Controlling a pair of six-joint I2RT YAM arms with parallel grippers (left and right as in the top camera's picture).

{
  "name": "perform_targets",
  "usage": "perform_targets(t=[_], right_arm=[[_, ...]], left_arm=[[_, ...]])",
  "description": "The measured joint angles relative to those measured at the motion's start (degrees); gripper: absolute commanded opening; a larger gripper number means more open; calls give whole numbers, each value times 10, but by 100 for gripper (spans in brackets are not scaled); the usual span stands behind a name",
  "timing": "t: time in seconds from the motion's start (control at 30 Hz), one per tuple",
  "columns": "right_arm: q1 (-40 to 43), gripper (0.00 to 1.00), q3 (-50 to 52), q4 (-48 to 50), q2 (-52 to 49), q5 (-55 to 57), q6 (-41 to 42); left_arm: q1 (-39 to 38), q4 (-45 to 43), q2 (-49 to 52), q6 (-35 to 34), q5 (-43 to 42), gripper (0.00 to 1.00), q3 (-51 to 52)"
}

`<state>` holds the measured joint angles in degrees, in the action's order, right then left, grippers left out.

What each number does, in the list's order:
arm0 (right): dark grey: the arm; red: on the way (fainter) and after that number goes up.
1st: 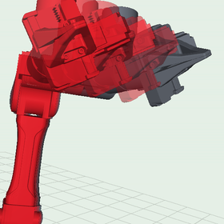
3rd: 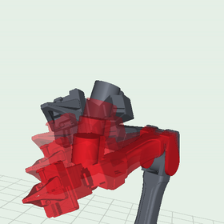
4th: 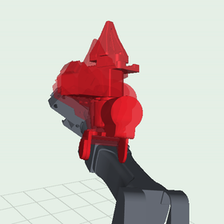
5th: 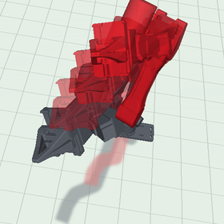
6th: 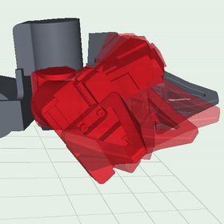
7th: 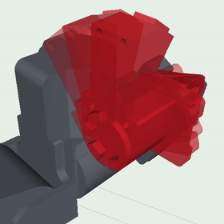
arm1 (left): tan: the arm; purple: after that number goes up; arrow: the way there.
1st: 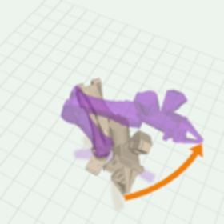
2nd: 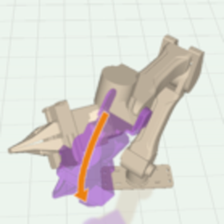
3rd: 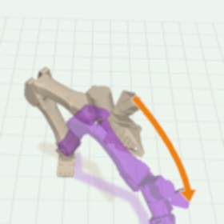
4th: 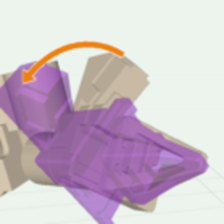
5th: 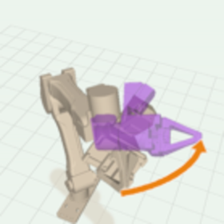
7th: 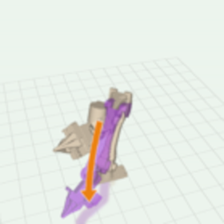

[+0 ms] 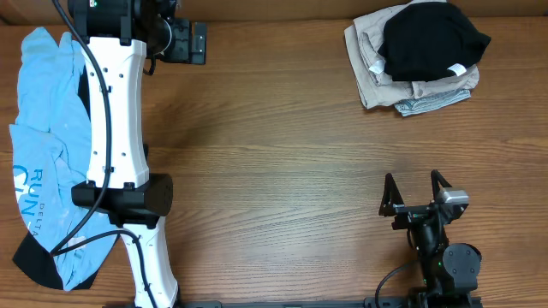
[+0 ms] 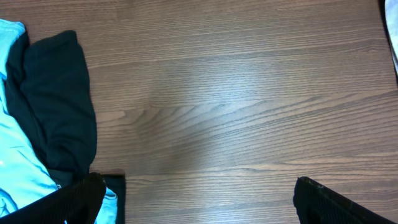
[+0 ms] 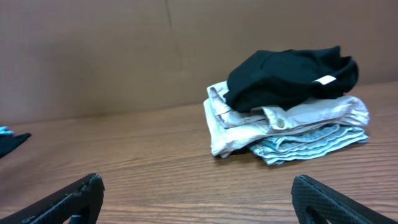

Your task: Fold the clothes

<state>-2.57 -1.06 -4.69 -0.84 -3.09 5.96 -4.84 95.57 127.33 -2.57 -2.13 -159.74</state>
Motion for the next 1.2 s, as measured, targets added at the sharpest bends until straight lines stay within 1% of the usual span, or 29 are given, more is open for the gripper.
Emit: perform_targets(t=[0.8,0.97,1.07,1.13,1.2], right_arm=[[10,100,0,0,0,1,0],[10,100,0,0,0,2,0],[10,100,0,0,0,1,0],[10,100,0,0,0,1,0],[10,100,0,0,0,1,0]], left_arm=[[0,0,0,0,0,100,0],[-12,0,-4,0,0,100,1],[-35,-2,-42,0,0,100,29],[-50,-5,-97,0,0,100,67],[-59,-7,-178,0,-2,100,144]])
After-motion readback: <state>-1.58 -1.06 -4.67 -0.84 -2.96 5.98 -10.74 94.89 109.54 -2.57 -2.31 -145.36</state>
